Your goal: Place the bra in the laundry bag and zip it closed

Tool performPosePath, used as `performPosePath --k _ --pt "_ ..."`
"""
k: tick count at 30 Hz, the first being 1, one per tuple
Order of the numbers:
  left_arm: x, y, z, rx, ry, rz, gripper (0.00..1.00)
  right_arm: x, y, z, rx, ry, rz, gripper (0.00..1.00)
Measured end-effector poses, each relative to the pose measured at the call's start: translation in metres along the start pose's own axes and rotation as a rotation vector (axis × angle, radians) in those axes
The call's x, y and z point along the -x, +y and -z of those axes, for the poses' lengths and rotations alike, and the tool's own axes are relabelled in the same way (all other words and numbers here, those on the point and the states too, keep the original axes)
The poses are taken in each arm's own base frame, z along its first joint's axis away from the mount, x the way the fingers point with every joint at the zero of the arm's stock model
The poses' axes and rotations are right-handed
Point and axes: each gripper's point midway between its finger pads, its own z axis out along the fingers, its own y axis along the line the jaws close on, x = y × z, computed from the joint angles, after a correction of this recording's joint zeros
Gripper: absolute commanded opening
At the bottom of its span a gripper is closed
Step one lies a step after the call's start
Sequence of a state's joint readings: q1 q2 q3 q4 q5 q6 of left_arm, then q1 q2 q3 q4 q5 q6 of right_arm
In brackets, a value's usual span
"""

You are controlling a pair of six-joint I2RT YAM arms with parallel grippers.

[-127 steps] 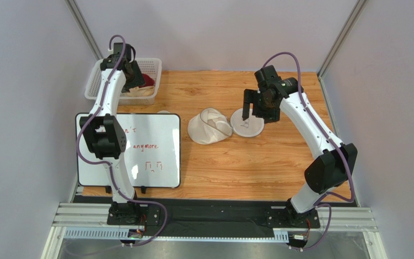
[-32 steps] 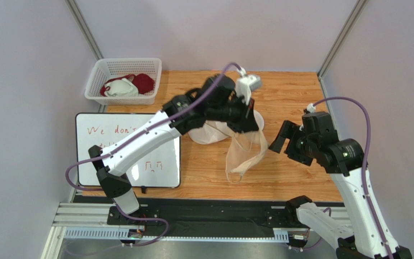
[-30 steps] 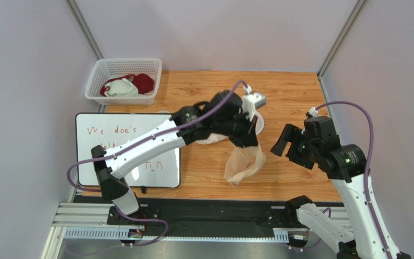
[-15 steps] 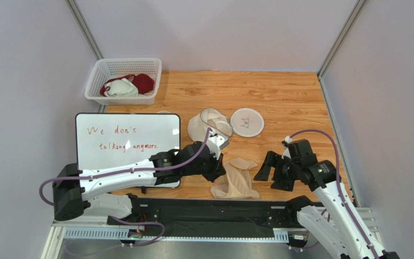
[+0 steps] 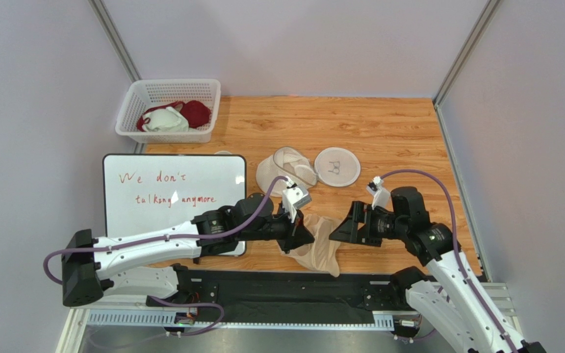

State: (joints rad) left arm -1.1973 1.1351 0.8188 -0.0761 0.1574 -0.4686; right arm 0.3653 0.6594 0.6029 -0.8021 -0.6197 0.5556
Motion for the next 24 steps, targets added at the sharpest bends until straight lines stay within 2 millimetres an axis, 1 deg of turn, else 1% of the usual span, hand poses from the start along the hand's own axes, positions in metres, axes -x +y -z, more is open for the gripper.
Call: performPosePath --k 1,4,7,12,16,20,24 --pt "0.003 -0.002 0.003 -0.008 -0.011 -0.004 0.00 0.003 0.006 0.003 0.030 -0.024 0.034 0.95" --pt "0.020 -0.027 0.020 -0.110 -0.036 -0.056 0.00 0.009 0.028 0.012 0.129 -0.076 0.131 0.96" --pt "0.030 -0.049 0.043 -0.209 -0.070 -0.098 0.00 0.011 0.049 0.024 0.220 -0.099 0.245 0.96" --pt "0.043 -0.084 0.086 -0.368 -0.140 -0.149 0.00 0.003 0.077 0.039 0.368 -0.096 0.372 1.00" --pt "0.045 -0.103 0.112 -0.469 -0.171 -0.181 0.00 -0.006 0.103 0.051 0.509 -0.076 0.456 1.00" --pt "0.043 -0.114 0.125 -0.536 -0.176 -0.197 0.00 -0.020 0.125 0.056 0.639 0.014 0.512 1.00" --pt "0.038 -0.119 0.128 -0.578 -0.150 -0.203 0.00 -0.039 0.140 0.049 0.727 0.150 0.540 1.00"
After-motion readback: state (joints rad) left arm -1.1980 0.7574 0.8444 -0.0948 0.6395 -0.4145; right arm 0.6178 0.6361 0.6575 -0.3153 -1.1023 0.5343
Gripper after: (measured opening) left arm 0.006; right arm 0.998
